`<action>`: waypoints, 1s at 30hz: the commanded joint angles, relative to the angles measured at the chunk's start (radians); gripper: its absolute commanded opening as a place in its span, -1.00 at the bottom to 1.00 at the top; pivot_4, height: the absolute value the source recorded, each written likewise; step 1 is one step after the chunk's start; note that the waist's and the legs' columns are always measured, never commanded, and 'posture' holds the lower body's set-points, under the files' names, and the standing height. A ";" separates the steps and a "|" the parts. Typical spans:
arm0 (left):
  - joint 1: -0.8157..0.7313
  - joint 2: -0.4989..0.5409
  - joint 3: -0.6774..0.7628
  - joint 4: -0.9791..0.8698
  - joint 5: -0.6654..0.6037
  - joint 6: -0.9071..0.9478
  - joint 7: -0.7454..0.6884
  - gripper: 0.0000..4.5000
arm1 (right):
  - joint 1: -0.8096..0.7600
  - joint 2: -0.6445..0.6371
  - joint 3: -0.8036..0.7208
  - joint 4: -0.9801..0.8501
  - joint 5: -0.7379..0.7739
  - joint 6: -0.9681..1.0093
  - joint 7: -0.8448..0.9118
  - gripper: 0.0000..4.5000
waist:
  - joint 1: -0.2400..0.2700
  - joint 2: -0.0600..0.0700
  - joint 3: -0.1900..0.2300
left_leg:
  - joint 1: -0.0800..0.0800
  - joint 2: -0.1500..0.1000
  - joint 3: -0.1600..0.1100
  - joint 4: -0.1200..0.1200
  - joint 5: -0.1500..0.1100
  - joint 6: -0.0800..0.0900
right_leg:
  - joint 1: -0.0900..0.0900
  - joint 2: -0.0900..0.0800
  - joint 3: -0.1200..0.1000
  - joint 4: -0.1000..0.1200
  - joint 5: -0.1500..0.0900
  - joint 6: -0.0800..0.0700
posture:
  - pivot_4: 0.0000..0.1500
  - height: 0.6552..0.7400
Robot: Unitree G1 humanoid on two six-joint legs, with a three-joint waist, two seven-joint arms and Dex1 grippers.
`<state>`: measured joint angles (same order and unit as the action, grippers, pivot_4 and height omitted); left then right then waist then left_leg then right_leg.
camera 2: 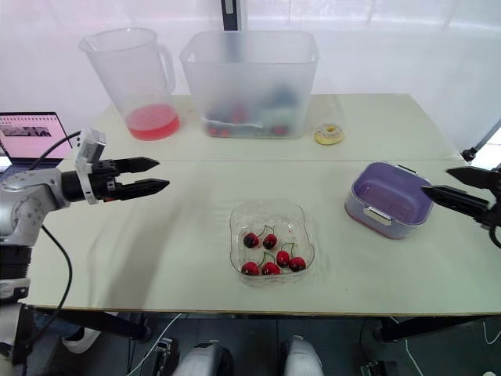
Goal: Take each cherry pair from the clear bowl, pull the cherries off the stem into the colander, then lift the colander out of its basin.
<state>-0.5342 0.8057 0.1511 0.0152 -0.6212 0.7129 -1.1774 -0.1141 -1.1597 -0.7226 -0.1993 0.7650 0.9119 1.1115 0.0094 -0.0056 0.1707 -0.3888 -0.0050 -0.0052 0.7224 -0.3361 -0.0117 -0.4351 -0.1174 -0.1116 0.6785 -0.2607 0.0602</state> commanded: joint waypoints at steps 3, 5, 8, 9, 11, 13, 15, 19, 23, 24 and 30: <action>0.042 -0.029 0.053 -0.166 -0.136 0.135 0.074 1.00 | -0.092 0.023 0.150 -0.274 0.091 0.049 -0.148 0.99 | 0.005 -0.003 0.002 | 0.000 0.000 -0.001 0.000 -0.001 0.001 | 0.001 0.000 0.000 0.000 0.000 0.000 | 1.00 -0.21; 0.053 -0.033 0.055 -0.220 -0.169 0.158 0.090 1.00 | -0.182 0.033 0.249 -0.325 0.147 0.089 -0.194 0.99 | 0.004 -0.003 0.003 | 0.000 -0.001 -0.002 0.000 -0.001 0.001 | 0.001 0.000 0.000 0.000 0.000 0.000 | 1.00 -0.21; 0.072 -0.007 0.036 -0.288 -0.173 0.157 0.086 1.00 | -0.337 0.050 0.417 -0.364 0.172 0.183 -0.295 0.99 | 0.003 -0.003 0.003 | 0.000 -0.001 -0.002 0.000 -0.001 0.001 | 0.001 0.000 0.000 -0.002 0.000 0.000 | 1.00 -0.21; 0.082 0.009 0.022 -0.306 -0.162 0.154 0.082 1.00 | -0.386 0.049 0.469 -0.368 0.171 0.221 -0.325 0.99 | 0.002 -0.003 0.003 | 0.000 -0.001 -0.002 -0.001 0.000 0.000 | 0.001 0.000 0.000 -0.004 0.000 0.000 | 1.00 -0.21; 0.108 0.024 0.001 -0.326 -0.125 0.123 0.087 1.00 | -0.532 0.072 0.558 -0.309 0.231 0.434 -0.395 0.99 | 0.000 -0.003 0.003 | 0.000 -0.001 -0.002 -0.002 0.001 -0.002 | 0.001 0.000 0.000 -0.005 0.000 0.000 | 1.00 -0.21; 0.118 0.013 0.006 -0.328 -0.127 0.110 0.106 1.00 | -0.642 0.120 0.638 -0.278 0.250 0.528 -0.426 0.99 | 0.000 -0.002 0.003 | 0.000 -0.001 -0.001 -0.003 0.002 -0.003 | 0.001 0.000 0.000 -0.006 0.000 0.000 | 1.00 -0.21; 0.123 0.005 0.012 -0.336 -0.137 0.101 0.113 1.00 | -0.722 0.188 0.719 -0.269 0.228 0.594 -0.466 0.99 | 0.001 -0.002 0.003 | 0.000 -0.001 -0.001 -0.003 0.001 -0.002 | 0.001 0.000 0.000 -0.006 0.000 -0.001 | 1.00 -0.21; 0.125 -0.001 0.014 -0.354 -0.140 0.088 0.131 1.00 | -0.797 0.309 0.820 -0.266 0.196 0.683 -0.532 0.99 | 0.003 -0.003 0.003 | -0.001 0.000 -0.002 -0.003 0.000 0.000 | 0.001 0.001 -0.001 -0.008 0.000 -0.001 | 1.00 -0.21; 0.147 0.010 0.004 -0.367 -0.117 0.064 0.139 1.00 | -0.792 0.350 0.938 -0.291 0.119 0.676 -0.583 0.99 | 0.003 -0.003 0.003 | -0.002 -0.002 -0.002 -0.003 0.001 -0.001 | 0.001 0.000 -0.001 -0.010 0.001 0.001 | 1.00 -0.21; 0.149 0.010 0.005 -0.368 -0.119 0.063 0.141 1.00 | -0.790 0.351 0.970 -0.302 0.104 0.667 -0.585 0.99 | 0.001 -0.003 0.003 | -0.002 -0.002 -0.001 -0.003 0.001 -0.001 | 0.001 0.000 -0.001 -0.010 0.002 0.001 | 1.00 -0.21; 0.160 0.009 -0.028 -0.360 -0.061 0.006 0.143 1.00 | -0.776 0.343 1.170 -0.286 -0.068 0.559 -0.614 0.99 | 0.001 -0.003 0.003 | -0.002 -0.002 -0.001 -0.004 -0.001 0.002 | 0.001 0.001 -0.001 -0.010 0.002 0.002 | 1.00 -0.21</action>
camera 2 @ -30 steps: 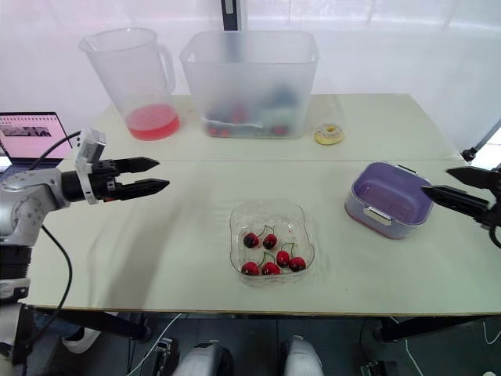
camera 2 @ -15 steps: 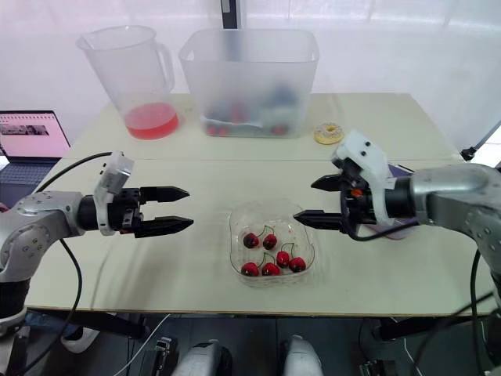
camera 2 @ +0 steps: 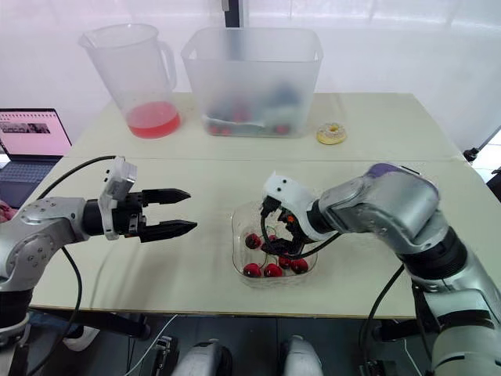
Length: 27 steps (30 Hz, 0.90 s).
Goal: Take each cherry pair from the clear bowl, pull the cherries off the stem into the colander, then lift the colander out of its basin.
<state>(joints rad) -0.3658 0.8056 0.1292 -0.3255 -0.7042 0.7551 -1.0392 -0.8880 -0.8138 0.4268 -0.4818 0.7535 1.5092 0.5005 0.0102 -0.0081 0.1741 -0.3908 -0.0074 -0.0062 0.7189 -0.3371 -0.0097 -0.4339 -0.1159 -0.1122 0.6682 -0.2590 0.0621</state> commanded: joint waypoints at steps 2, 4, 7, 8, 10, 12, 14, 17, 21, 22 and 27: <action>-0.012 0.003 -0.010 -0.015 0.026 -0.041 0.006 1.00 | 0.004 0.021 0.019 0.011 -0.071 -0.034 -0.003 0.99 | 0.000 0.000 0.000 | 0.000 0.000 0.000 0.000 0.000 0.000 | 0.000 0.000 0.000 0.000 0.000 0.000 | 1.00 -0.21; -0.013 0.002 -0.016 -0.015 0.029 -0.046 0.003 1.00 | 0.011 0.042 0.028 0.017 -0.086 -0.024 -0.008 0.99 | -0.001 0.000 0.000 | 0.000 0.000 0.000 0.000 0.000 0.000 | 0.000 0.000 0.000 0.000 0.000 0.000 | 1.00 -0.21; -0.015 0.003 -0.020 -0.012 0.032 -0.050 0.004 1.00 | 0.022 0.070 0.030 0.026 -0.106 -0.015 -0.010 0.58 | -0.001 0.000 0.000 | 0.000 0.001 0.000 0.000 0.001 -0.002 | 0.000 0.001 0.000 0.000 0.000 0.000 | 1.00 -0.21; -0.017 -0.001 -0.017 -0.010 0.031 -0.051 0.010 1.00 | 0.025 0.077 0.032 0.031 -0.113 -0.010 -0.013 0.40 | -0.001 0.000 0.000 | 0.000 0.001 0.000 0.000 0.001 -0.002 | 0.000 0.001 0.000 0.000 0.000 0.000 | 1.00 -0.21; -0.033 -0.012 -0.007 0.001 0.022 -0.044 0.025 1.00 | 0.033 0.090 0.043 0.037 -0.130 -0.004 -0.019 0.19 | 0.000 0.000 0.000 | 0.000 0.001 0.000 0.000 0.001 -0.002 | 0.000 0.001 0.000 0.000 0.000 0.000 | 1.00 -0.21; -0.040 -0.012 -0.005 0.003 0.018 -0.039 0.027 1.00 | 0.041 0.105 0.045 0.037 -0.141 0.005 -0.022 0.19 | 0.001 0.000 0.000 | 0.000 0.001 0.000 0.000 0.001 -0.002 | 0.000 0.001 0.000 0.000 0.000 0.000 | 1.00 -0.21; -0.041 -0.011 -0.007 0.002 0.018 -0.038 0.025 1.00 | 0.048 0.113 0.040 0.038 -0.143 0.010 -0.017 0.19 | 0.000 0.000 0.000 | 0.000 0.001 0.000 0.000 0.001 -0.002 | 0.000 0.001 0.000 0.000 0.000 0.000 | 1.00 -0.21; -0.059 -0.031 0.006 0.007 0.003 -0.026 0.052 1.00 | 0.055 0.114 0.040 0.039 -0.158 0.012 -0.018 0.19 | -0.001 0.000 0.000 | 0.000 0.001 0.000 0.000 0.001 -0.002 | 0.000 0.002 0.000 -0.001 0.000 0.000 | 1.00 -0.21; -0.080 -0.038 0.005 0.010 -0.006 -0.023 0.064 1.00 | 0.059 0.118 0.036 0.038 -0.168 0.012 -0.012 0.19 | -0.001 0.000 0.000 | 0.000 0.001 0.000 0.000 0.001 -0.002 | 0.000 0.002 0.000 0.000 0.000 0.000 | 1.00 -0.21; -0.082 -0.036 0.003 0.013 -0.004 -0.026 0.062 1.00 | 0.059 0.119 0.034 0.038 -0.170 0.011 -0.011 0.19 | -0.001 0.000 0.000 | 0.000 0.001 0.000 0.000 0.001 -0.002 | 0.000 0.002 0.000 0.000 0.000 0.000 | 1.00 -0.21; -0.084 -0.031 -0.004 0.033 0.004 -0.041 0.048 1.00 | 0.050 0.113 0.028 0.022 -0.176 0.008 -0.003 -0.54 | -0.003 0.000 0.000 | 0.000 0.001 0.000 -0.001 0.001 -0.002 | 0.000 0.002 0.000 -0.001 0.000 0.000 | 1.00 -0.21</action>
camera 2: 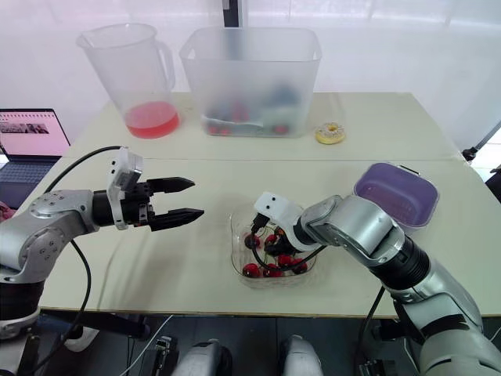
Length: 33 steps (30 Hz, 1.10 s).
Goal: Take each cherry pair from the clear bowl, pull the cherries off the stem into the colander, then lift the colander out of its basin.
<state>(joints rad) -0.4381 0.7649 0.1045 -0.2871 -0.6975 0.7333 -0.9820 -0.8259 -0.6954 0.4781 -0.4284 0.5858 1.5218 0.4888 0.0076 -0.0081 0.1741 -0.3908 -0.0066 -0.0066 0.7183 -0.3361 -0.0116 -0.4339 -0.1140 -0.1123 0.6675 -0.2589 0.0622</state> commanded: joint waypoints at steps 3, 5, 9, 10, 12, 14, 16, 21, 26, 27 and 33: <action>-0.014 0.009 0.021 0.001 -0.005 -0.023 -0.013 1.00 | -0.015 -0.013 -0.038 -0.068 0.006 -0.003 0.029 -0.54 | -0.001 0.000 0.000 | 0.000 0.000 0.000 0.000 0.000 0.001 | 0.000 0.000 0.000 0.000 0.000 0.000 | 1.00 -0.21; -0.018 0.006 0.018 0.007 -0.005 -0.024 -0.015 1.00 | -0.017 -0.038 -0.031 -0.099 0.006 -0.018 0.050 -0.54 | 0.001 0.000 0.000 | 0.000 0.000 0.000 0.000 0.000 0.001 | 0.000 0.000 0.000 0.000 0.000 0.000 | 1.00 -0.21; -0.033 -0.005 0.021 0.022 -0.019 -0.014 -0.015 1.00 | -0.027 -0.126 -0.072 -0.184 0.022 -0.114 0.148 -0.54 | 0.003 0.000 0.000 | 0.000 0.000 0.000 0.000 -0.001 0.002 | 0.000 0.000 0.000 -0.001 0.000 0.000 | 1.00 -0.21; -0.038 -0.007 0.021 0.027 -0.022 -0.012 -0.016 1.00 | -0.029 -0.153 -0.093 -0.205 0.030 -0.143 0.179 -0.54 | 0.003 0.000 0.000 | 0.000 0.000 0.000 0.000 -0.001 0.002 | 0.000 0.000 0.000 -0.001 0.000 0.000 | 1.00 -0.21; -0.053 -0.014 0.025 0.040 -0.037 0.003 -0.014 1.00 | -0.026 -0.211 -0.138 -0.234 0.042 -0.188 0.237 -0.54 | 0.002 0.000 0.000 | 0.000 0.000 0.000 0.000 -0.001 0.002 | 0.000 0.000 0.000 -0.001 0.000 0.000 | 1.00 -0.21; -0.078 -0.028 0.032 0.053 -0.070 0.037 -0.008 1.00 | -0.013 -0.294 -0.187 -0.263 0.005 -0.335 0.318 -0.54 | 0.006 0.001 0.001 | 0.000 0.000 0.000 0.000 -0.001 0.002 | 0.000 0.001 0.000 -0.001 0.000 0.000 | 1.00 -0.21; -0.108 -0.052 0.054 0.058 -0.149 0.097 0.002 1.00 | 0.004 -0.339 -0.274 -0.265 0.007 -0.440 0.375 -0.54 | 0.004 0.000 0.001 | 0.000 0.000 -0.001 0.000 -0.001 0.002 | 0.001 0.001 0.000 -0.002 0.000 0.000 | 1.00 -0.21; -0.223 -0.128 0.140 0.098 -0.350 0.208 0.074 1.00 | 0.036 -0.363 -0.420 -0.187 -0.087 -0.729 0.423 -0.54 | 0.002 -0.002 0.002 | 0.000 0.001 -0.001 0.000 0.001 -0.001 | 0.002 0.001 0.000 -0.002 0.001 0.002 | 1.00 -0.21; -0.277 -0.148 0.112 0.137 -0.320 0.186 0.086 1.00 | 0.018 -0.336 -0.477 -0.143 -0.124 -0.842 0.416 -0.54 | 0.002 -0.002 0.002 | 0.001 0.001 0.001 0.000 0.002 -0.003 | 0.002 0.000 0.000 -0.002 0.001 0.002 | 1.00 -0.21; -0.283 -0.155 0.107 0.143 -0.320 0.185 0.086 1.00 | 0.009 -0.327 -0.481 -0.139 -0.128 -0.848 0.408 -0.54 | 0.002 -0.002 0.002 | 0.001 0.001 0.001 -0.001 0.002 -0.003 | 0.002 0.000 0.000 -0.002 0.001 0.002 | 1.00 -0.21; -0.397 -0.248 0.158 0.230 -0.384 0.182 0.159 1.00 | -0.037 -0.297 -0.436 -0.103 -0.246 -0.926 0.365 -0.54 | 0.007 -0.002 0.002 | 0.001 0.000 0.000 0.000 0.002 -0.004 | 0.002 0.000 0.000 -0.002 0.001 0.002 | 1.00 -0.21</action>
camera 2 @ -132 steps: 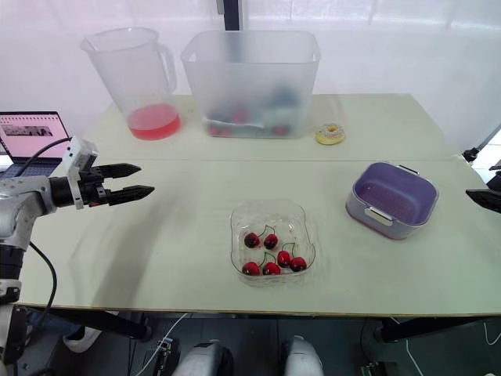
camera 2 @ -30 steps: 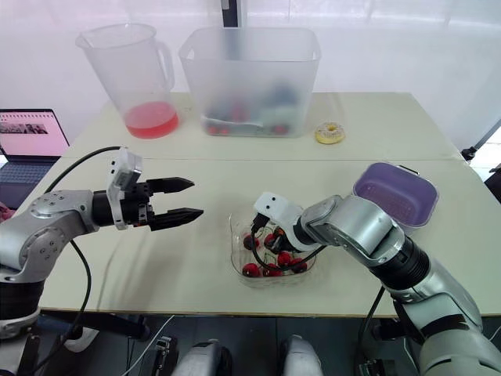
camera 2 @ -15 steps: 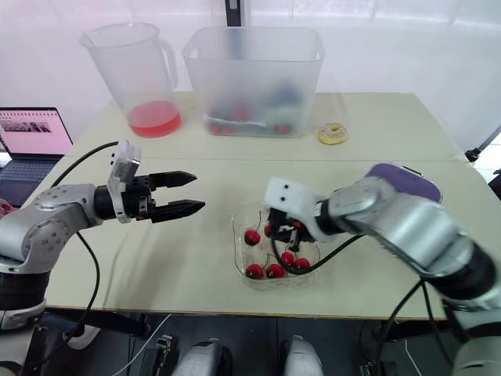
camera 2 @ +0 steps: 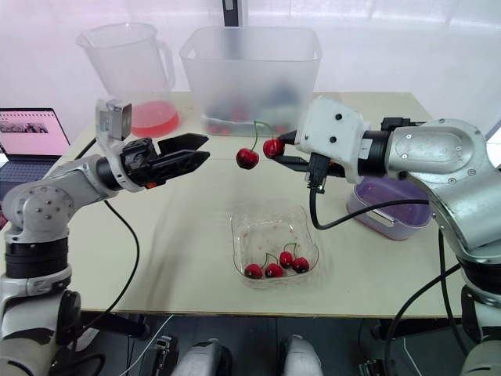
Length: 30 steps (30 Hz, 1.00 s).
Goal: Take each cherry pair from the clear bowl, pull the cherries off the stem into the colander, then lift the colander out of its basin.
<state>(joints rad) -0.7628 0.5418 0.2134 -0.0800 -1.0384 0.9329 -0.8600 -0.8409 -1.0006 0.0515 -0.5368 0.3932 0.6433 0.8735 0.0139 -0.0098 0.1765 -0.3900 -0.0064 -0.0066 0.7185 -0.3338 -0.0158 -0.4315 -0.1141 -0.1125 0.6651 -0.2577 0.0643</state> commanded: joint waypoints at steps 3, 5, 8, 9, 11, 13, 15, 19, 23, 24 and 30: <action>-0.115 -0.051 0.051 0.056 -0.042 -0.021 0.049 1.00 | -0.030 0.027 0.012 0.018 -0.112 -0.093 -0.040 -0.54 | -0.002 0.000 0.000 | 0.000 -0.001 0.000 0.000 0.000 0.000 | 0.000 0.000 0.000 -0.001 0.000 0.001 | 1.00 -0.21; -0.120 -0.056 0.035 0.061 -0.023 -0.026 0.037 1.00 | -0.038 0.043 0.022 0.024 -0.137 -0.112 -0.046 -0.54 | -0.006 0.000 0.000 | 0.000 -0.001 0.001 0.000 0.000 0.000 | 0.000 -0.001 0.000 -0.001 0.001 0.001 | 1.00 -0.21; -0.126 -0.064 0.029 0.069 -0.016 -0.028 0.034 1.00 | -0.043 0.065 0.027 0.013 -0.147 -0.117 -0.044 -0.54 | -0.006 0.000 0.000 | 0.000 0.000 0.001 -0.001 0.000 0.000 | 0.000 0.000 0.000 -0.001 0.000 0.001 | 1.00 -0.21; -0.128 -0.066 0.025 0.072 -0.010 -0.031 0.032 1.00 | -0.044 0.072 0.028 0.004 -0.148 -0.116 -0.043 -0.54 | -0.005 0.000 0.000 | 0.000 0.000 0.001 0.000 0.000 0.000 | 0.000 0.000 0.000 0.000 0.000 0.001 | 1.00 -0.21; -0.133 -0.072 0.021 0.079 -0.003 -0.031 0.035 1.00 | -0.045 0.085 0.029 -0.006 -0.154 -0.116 -0.043 -0.54 | -0.004 0.000 0.000 | 0.000 0.000 0.001 0.000 0.000 -0.001 | 0.000 0.000 0.000 -0.001 0.001 0.001 | 1.00 -0.21; -0.143 -0.079 0.004 0.101 0.027 -0.027 0.070 1.00 | -0.051 0.100 0.030 -0.013 -0.157 -0.117 -0.048 -0.54 | -0.002 0.000 0.000 | 0.000 0.000 0.001 0.000 0.000 -0.001 | 0.000 0.000 0.000 -0.001 0.000 0.001 | 1.00 -0.21; -0.154 -0.103 0.009 0.115 0.018 -0.017 0.101 1.00 | -0.054 0.111 0.035 -0.019 -0.160 -0.117 -0.047 -0.54 | 0.000 0.000 0.000 | 0.000 0.000 0.000 0.000 0.000 -0.001 | 0.000 0.000 0.000 0.000 0.001 0.001 | 1.00 -0.21; -0.185 -0.162 0.043 0.117 -0.057 0.025 0.153 1.00 | -0.049 0.128 0.054 -0.029 -0.176 -0.130 -0.037 -0.54 | -0.001 0.000 0.000 | 0.000 -0.001 0.000 0.000 0.000 0.000 | 0.001 -0.001 0.000 -0.001 0.001 0.001 | 1.00 -0.21; -0.204 -0.176 0.038 0.123 -0.083 0.064 0.179 1.00 | -0.047 0.165 0.071 -0.050 -0.169 -0.124 -0.040 -0.54 | -0.005 0.000 0.000 | 0.000 -0.001 0.000 0.000 0.000 -0.001 | 0.001 -0.002 0.000 -0.001 0.001 0.001 | 1.00 -0.21; -0.206 -0.178 0.037 0.125 -0.087 0.070 0.182 1.00 | -0.047 0.174 0.074 -0.055 -0.169 -0.120 -0.041 -0.54 | -0.006 0.000 0.000 | 0.001 -0.001 0.000 0.000 0.000 -0.001 | 0.001 -0.001 0.000 0.000 0.001 0.001 | 1.00 -0.21; -0.197 -0.185 0.011 0.113 -0.079 0.095 0.197 0.20 | -0.041 0.206 0.078 -0.088 -0.170 -0.088 -0.049 -0.56 | -0.002 0.000 0.000 | 0.001 0.000 0.000 0.000 0.000 -0.001 | 0.001 -0.001 0.000 0.000 0.001 0.001 | 1.00 -0.21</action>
<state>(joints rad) -0.9484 0.3571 0.2166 0.0675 -1.1023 1.0243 -0.6669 -0.8723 -0.7991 0.1504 -0.5937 0.2199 0.5530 0.8381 0.0120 -0.0100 0.1768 -0.3892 -0.0069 -0.0064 0.7184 -0.3333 -0.0165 -0.4308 -0.1149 -0.1127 0.6647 -0.2570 0.0655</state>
